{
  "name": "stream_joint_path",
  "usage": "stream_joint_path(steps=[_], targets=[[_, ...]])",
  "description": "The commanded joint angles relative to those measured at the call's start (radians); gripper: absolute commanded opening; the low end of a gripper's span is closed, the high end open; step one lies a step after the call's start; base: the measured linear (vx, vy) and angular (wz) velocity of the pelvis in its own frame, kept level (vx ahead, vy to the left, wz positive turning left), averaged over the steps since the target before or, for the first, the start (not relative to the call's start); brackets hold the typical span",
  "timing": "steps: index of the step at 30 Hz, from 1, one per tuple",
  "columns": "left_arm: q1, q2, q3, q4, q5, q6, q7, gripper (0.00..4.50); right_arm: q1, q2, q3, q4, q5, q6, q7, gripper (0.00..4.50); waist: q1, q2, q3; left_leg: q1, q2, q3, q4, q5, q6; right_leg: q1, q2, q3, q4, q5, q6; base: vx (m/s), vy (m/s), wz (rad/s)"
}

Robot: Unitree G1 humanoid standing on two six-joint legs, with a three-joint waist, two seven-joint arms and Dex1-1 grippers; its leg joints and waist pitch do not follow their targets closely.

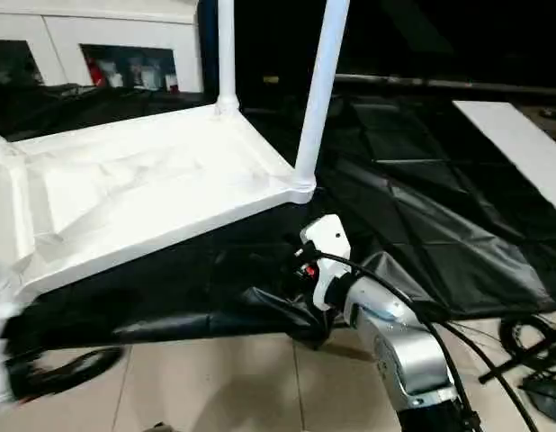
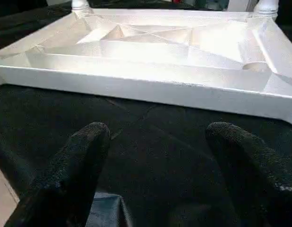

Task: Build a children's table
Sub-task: Rotate table base

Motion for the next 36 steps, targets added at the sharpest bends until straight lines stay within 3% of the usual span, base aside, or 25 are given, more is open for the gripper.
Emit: stream_joint_path(steps=[1, 2, 4, 6, 9, 12, 13, 14, 15, 17, 18, 19, 20, 21, 22, 23, 24, 25, 26, 27, 28, 30, 31, 32, 36], targets=[[0.029, 0.043, 0.116, 0.05, 0.008, -0.049, -0.065, 4.45, -0.015, 0.002, -0.001, 0.006, 0.004, -0.009, 0.006, 3.75, -0.003, 0.021, -0.031, 0.024, 0.017, -0.019, -0.089, -0.493, -0.042, 0.005, -0.06, 0.038, -0.112, -0.577, -0.058, 0.0, 0.0, 0.0], [0.029, 0.043, 0.116, 0.05, 0.008, -0.049, -0.065, 4.45, -0.015, 0.002, -0.001, 0.006, 0.004, -0.009, 0.006, 3.75, -0.005, 0.023, -0.03, 0.028, 0.015, -0.018, -0.087, -0.505, -0.044, 0.0, -0.06, 0.039, -0.115, -0.594, -0.053, 0.0, 0.0, 0.0], [0.031, 0.052, 0.153, 0.076, 0.005, -0.057, -0.071, 4.45, -0.016, 0.003, 0.0, 0.008, 0.003, -0.01, 0.007, 3.75, -0.009, 0.023, -0.028, 0.025, 0.017, -0.025, -0.093, -0.531, -0.052, 0.005, -0.06, 0.034, -0.115, -0.606, -0.048, 0.0, 0.0, 0.0], [0.073, 0.129, 0.221, 0.148, 0.001, -0.075, -0.097, 4.45, -0.013, 0.004, 0.002, 0.012, 0.0, -0.013, 0.009, 3.75, -0.009, 0.024, -0.023, 0.037, 0.015, -0.026, -0.089, -0.58, -0.051, -0.008, -0.059, 0.033, -0.124, -0.634, -0.046, 0.0, 0.0, 0.0], [0.094, 0.188, 0.268, 0.223, 0.016, -0.104, -0.123, 4.45, -0.011, 0.003, 0.001, 0.012, -0.003, -0.014, 0.01, 3.75, -0.016, 0.023, -0.02, 0.042, 0.013, -0.038, -0.096, -0.636, -0.052, 0.0, -0.061, 0.019, -0.135, -0.688, -0.025, 0.0, 0.0, 0.0], [0.07, 0.252, 0.348, 0.359, 0.031, -0.153, -0.169, 4.45, -0.009, -0.003, -0.002, 0.015, -0.003, -0.017, 0.012, 3.75, -0.017, 0.034, -0.016, 0.052, 0.019, -0.044, -0.108, -0.695, -0.058, 0.002, -0.056, 0.01, -0.137, -0.633, -0.046, 0.0, 0.0, 0.0], [0.067, 0.269, 0.367, 0.381, 0.03, -0.153, -0.185, 4.45, -0.009, -0.004, -0.002, 0.017, -0.004, -0.018, 0.013, 3.75, -0.016, 0.042, -0.013, 0.063, 0.021, -0.047, -0.113, -0.744, -0.064, 0.002, -0.054, 0.0, -0.141, -0.619, -0.053, 0.0, 0.0, 0.0], [0.067, 0.269, 0.367, 0.381, 0.03, -0.153, -0.185, 4.45, -0.009, -0.004, -0.002, 0.017, -0.004, -0.018, 0.013, 3.75, -0.022, 0.041, -0.013, 0.056, 0.025, -0.054, -0.122, -0.776, -0.069, 0.016, -0.054, -0.009, -0.135, -0.583, -0.061, 0.0, 0.0, 0.0], [0.063, 0.285, 0.381, 0.406, 0.034, -0.158, -0.202, 4.45, -0.009, -0.005, -0.003, 0.018, -0.005, -0.019, 0.014, 3.75, -0.021, 0.043, -0.01, 0.054, 0.028, -0.057, -0.13, -0.8, -0.073, 0.021, -0.052, -0.015, -0.134, -0.575, -0.063, 0.0, 0.0, 0.0], [0.047, 0.318, 0.395, 0.464, 0.056, -0.191, -0.214, 4.45, -0.011, -0.005, -0.005, 0.022, -0.006, -0.021, 0.014, 3.75, -0.02, 0.044, -0.001, 0.056, 0.033, -0.052, -0.155, -0.872, -0.073, 0.031, -0.036, -0.037, -0.129, -0.573, -0.059, 0.0, 0.0, 0.0], [0.044, 0.331, 0.394, 0.484, 0.056, -0.206, -0.217, 4.45, -0.012, -0.004, -0.006, 0.023, -0.006, -0.021, 0.015, 3.75, -0.015, 0.05, 0.0, 0.038, 0.039, -0.036, -0.186, -0.9, -0.069, 0.058, -0.021, -0.054, -0.096, -0.534, -0.063, 0.0, 0.0, 0.0], [0.013, 0.332, 0.394, 0.503, 0.054, -0.242, -0.201, 4.45, -0.014, -0.002, -0.005, 0.026, -0.008, -0.024, 0.014, 3.75, 0.031, 0.061, -0.003, -0.033, 0.06, -0.006, -0.247, -0.935, -0.071, 0.121, -0.014, -0.04, 0.061, -0.394, -0.075, -0.078, -0.027, 0.02], [0.013, 0.332, 0.394, 0.503, 0.054, -0.242, -0.201, 4.45, -0.014, -0.002, -0.005, 0.026, -0.008, -0.024, 0.014, 3.75, 0.051, 0.049, -0.008, -0.047, 0.062, 0.015, -0.257, -0.921, -0.065, 0.127, -0.013, -0.024, 0.103, -0.342, -0.065, -0.047, -0.071, 0.07], [-0.011, 0.332, 0.392, 0.52, 0.051, -0.27, -0.192, 4.45, -0.015, -0.001, -0.004, 0.029, -0.01, -0.026, 0.014, 3.75, 0.045, 0.004, -0.016, 0.016, 0.028, 0.036, -0.197, -0.766, -0.065, 0.059, -0.035, 0.028, 0.045, -0.514, -0.04, -0.047, -0.071, 0.07], [-0.011, 0.332, 0.392, 0.52, 0.051, -0.27, -0.192, 4.45, -0.015, -0.001, -0.004, 0.029, -0.01, -0.026, 0.014, 3.75, 0.05, -0.037, -0.005, 0.129, -0.027, -0.003, 0.064, -0.413, -0.013, -0.084, -0.149, 0.075, -0.202, -1.036, 0.016, 0.076, -0.118, 0.0], [-0.08, 0.301, 0.389, 0.512, 0.033, -0.302, -0.162, 4.45, -0.017, 0.002, -0.002, 0.034, -0.012, -0.031, 0.012, 3.75, 0.055, -0.01, -0.003, 0.047, -0.017, -0.058, 0.05, -0.163, 0.022, 0.013, -0.194, 0.134, -0.174, -1.054, -0.028, 0.109, -0.07, -0.16], [-0.089, 0.297, 0.389, 0.511, 0.03, -0.306, -0.158, 4.45, -0.017, 0.002, -0.002, 0.034, -0.013, -0.032, 0.012, 3.75, 0.086, 0.005, -0.019, 0.054, 0.014, -0.055, -0.042, -0.19, -0.014, 0.034, -0.132, 0.092, -0.118, -0.786, -0.061, 0.109, -0.07, -0.16], [-0.129, 0.278, 0.387, 0.504, 0.02, -0.321, -0.141, 4.45, -0.018, 0.004, -0.001, 0.037, -0.014, -0.034, 0.011, 3.75, 0.085, 0.011, -0.023, 0.069, 0.022, -0.047, -0.068, -0.247, -0.02, 0.013, -0.087, 0.075, -0.086, -0.586, -0.084, 0.0, 0.0, 0.0], [-0.129, 0.278, 0.387, 0.504, 0.02, -0.321, -0.141, 4.45, -0.018, 0.004, -0.001, 0.037, -0.014, -0.034, 0.011, 3.75, 0.081, 0.017, -0.04, 0.092, 0.03, -0.039, -0.073, -0.265, -0.036, 0.008, -0.057, 0.06, -0.055, -0.363, -0.126, -0.028, -0.055, 0.33], [-0.169, 0.247, 0.38, 0.478, 0.008, -0.319, -0.108, 4.45, -0.019, 0.005, 0.0, 0.04, -0.015, -0.037, 0.009, 3.75, 0.07, 0.03, -0.027, 0.089, 0.03, -0.022, -0.085, -0.37, -0.036, 0.001, -0.038, 0.051, -0.047, -0.188, -0.191, -0.028, -0.055, 0.33], [-0.2, 0.215, 0.371, 0.447, -0.005, -0.298, -0.069, 4.45, -0.02, 0.007, -0.001, 0.041, -0.019, -0.042, 0.006, 3.75, 0.068, 0.033, -0.018, 0.09, 0.03, -0.018, -0.092, -0.524, -0.046, 0.003, -0.041, 0.046, -0.063, -0.332, -0.195, -0.048, -0.022, 0.27], [-0.215, 0.191, 0.364, 0.424, 0.0, -0.3, -0.032, 4.45, -0.02, 0.007, -0.002, 0.041, -0.02, -0.043, 0.004, 3.75, 0.065, 0.033, -0.018, 0.094, 0.023, -0.022, -0.084, -0.603, -0.065, 0.002, -0.06, 0.047, -0.083, -0.474, -0.173, 0.0, 0.0, 0.0], [-0.232, 0.167, 0.358, 0.406, -0.005, -0.298, 0.004, 4.45, -0.022, 0.007, -0.005, 0.044, -0.022, -0.046, 0.0, 3.75, 0.062, 0.03, -0.023, 0.075, 0.024, -0.029, -0.09, -0.568, -0.065, 0.02, -0.069, 0.05, -0.083, -0.495, -0.148, 0.0, 0.0, 0.0], [-0.236, 0.137, 0.356, 0.375, -0.027, -0.282, 0.032, 4.45, -0.023, 0.006, -0.009, 0.047, -0.025, -0.051, -0.004, 3.75, 0.061, 0.026, -0.024, 0.067, 0.026, -0.032, -0.094, -0.55, -0.066, 0.026, -0.071, 0.049, -0.083, -0.496, -0.138, 0.0, 0.0, 0.0], [-0.245, 0.051, 0.328, 0.283, -0.039, -0.286, 0.115, 4.45, -0.032, 0.015, -0.023, 0.072, -0.034, -0.071, -0.026, 3.75, 0.051, 0.009, -0.029, 0.044, 0.026, -0.029, -0.091, -0.42, -0.057, 0.037, -0.075, 0.053, -0.073, -0.434, -0.138, 0.0, 0.0, 0.0]])
